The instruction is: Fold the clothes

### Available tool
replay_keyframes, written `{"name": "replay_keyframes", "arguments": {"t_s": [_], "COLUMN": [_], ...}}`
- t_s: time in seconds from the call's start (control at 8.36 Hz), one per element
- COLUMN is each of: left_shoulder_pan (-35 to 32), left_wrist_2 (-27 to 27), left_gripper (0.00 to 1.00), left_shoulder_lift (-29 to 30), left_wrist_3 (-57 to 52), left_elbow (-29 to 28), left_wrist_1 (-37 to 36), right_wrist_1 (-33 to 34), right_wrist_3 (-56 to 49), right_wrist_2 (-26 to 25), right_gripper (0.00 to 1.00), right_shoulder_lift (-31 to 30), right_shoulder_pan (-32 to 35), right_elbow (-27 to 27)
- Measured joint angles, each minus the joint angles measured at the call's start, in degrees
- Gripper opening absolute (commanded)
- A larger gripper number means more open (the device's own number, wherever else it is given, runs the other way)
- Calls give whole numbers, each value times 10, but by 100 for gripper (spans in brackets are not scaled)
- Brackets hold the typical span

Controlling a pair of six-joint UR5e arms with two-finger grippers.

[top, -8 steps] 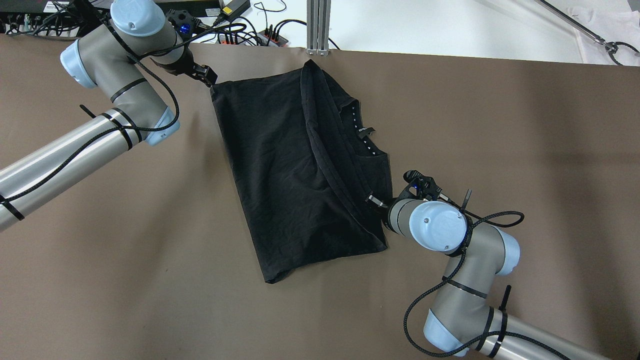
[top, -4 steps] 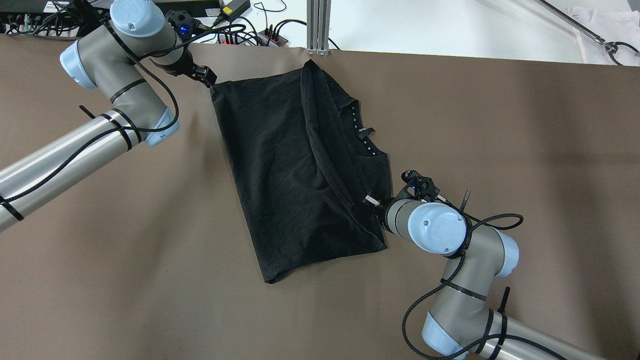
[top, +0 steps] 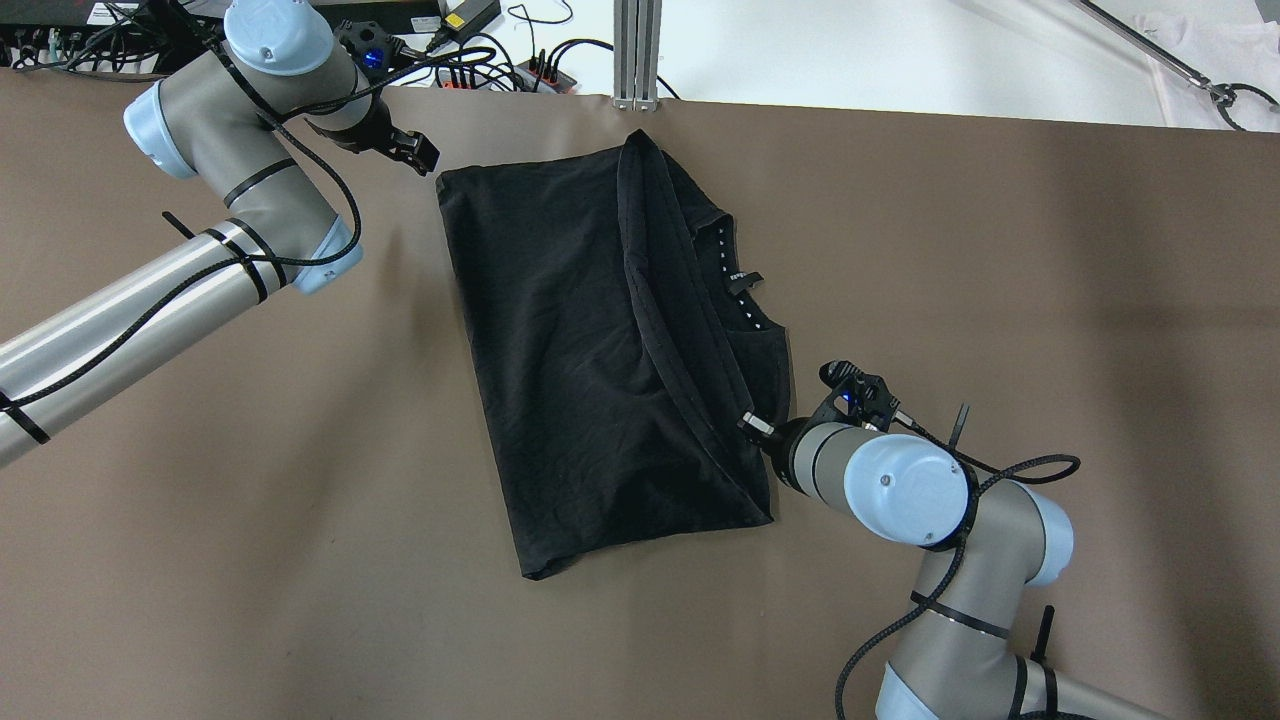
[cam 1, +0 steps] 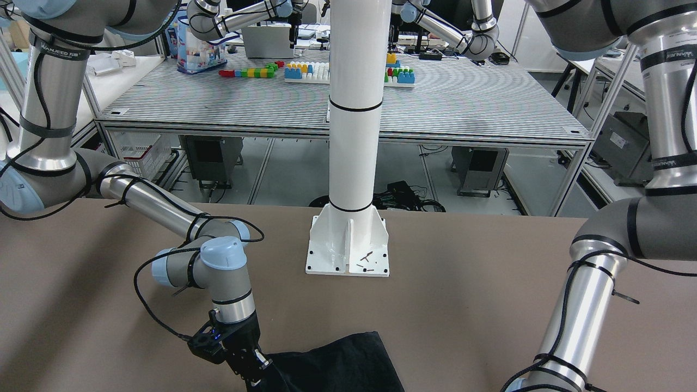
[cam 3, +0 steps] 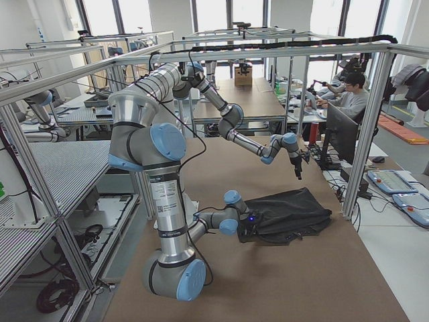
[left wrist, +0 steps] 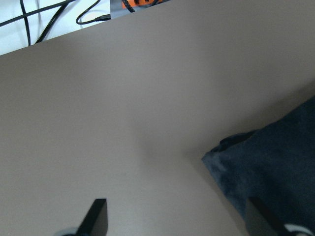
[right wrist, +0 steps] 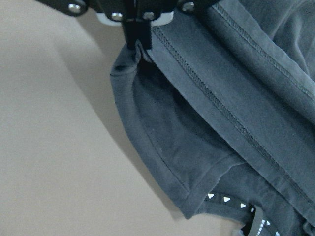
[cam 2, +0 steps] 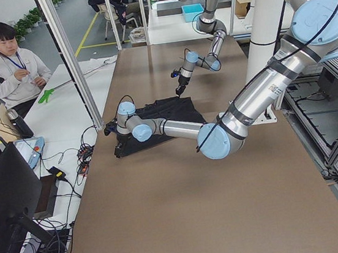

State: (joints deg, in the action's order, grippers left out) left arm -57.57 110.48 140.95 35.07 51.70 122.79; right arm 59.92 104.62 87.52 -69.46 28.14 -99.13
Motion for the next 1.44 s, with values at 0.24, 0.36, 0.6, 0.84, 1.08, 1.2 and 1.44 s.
{"name": "replay_keyframes", "arguments": {"t_s": [0.24, 0.36, 0.6, 0.84, 1.08, 1.2, 1.44], "left_shoulder_pan": [1, 1, 1, 2, 3, 5, 9], "left_wrist_2": [0, 0, 0, 0, 0, -1, -1], "left_gripper": [100, 100, 100, 100, 100, 100, 100], "left_shoulder_lift": [0, 0, -1, -5, -6, -6, -6], "left_wrist_3": [2, 5, 10, 15, 20, 22, 25], "left_elbow": [1, 1, 9, 15, 17, 17, 17], "left_wrist_1": [0, 1, 1, 1, 1, 1, 1], "right_wrist_1": [3, 9, 30, 50, 55, 62, 89], "right_wrist_3": [5, 13, 29, 36, 31, 20, -16], "right_wrist_2": [-28, -45, -74, -88, -96, -99, -102], "right_gripper": [0, 0, 0, 44, 94, 94, 94], "right_shoulder_lift": [-10, -16, -25, -27, -27, -25, -16], "right_shoulder_pan": [-38, -61, -98, -116, -119, -118, -111], "right_elbow": [-25, -41, -73, -87, -89, -89, -98]}}
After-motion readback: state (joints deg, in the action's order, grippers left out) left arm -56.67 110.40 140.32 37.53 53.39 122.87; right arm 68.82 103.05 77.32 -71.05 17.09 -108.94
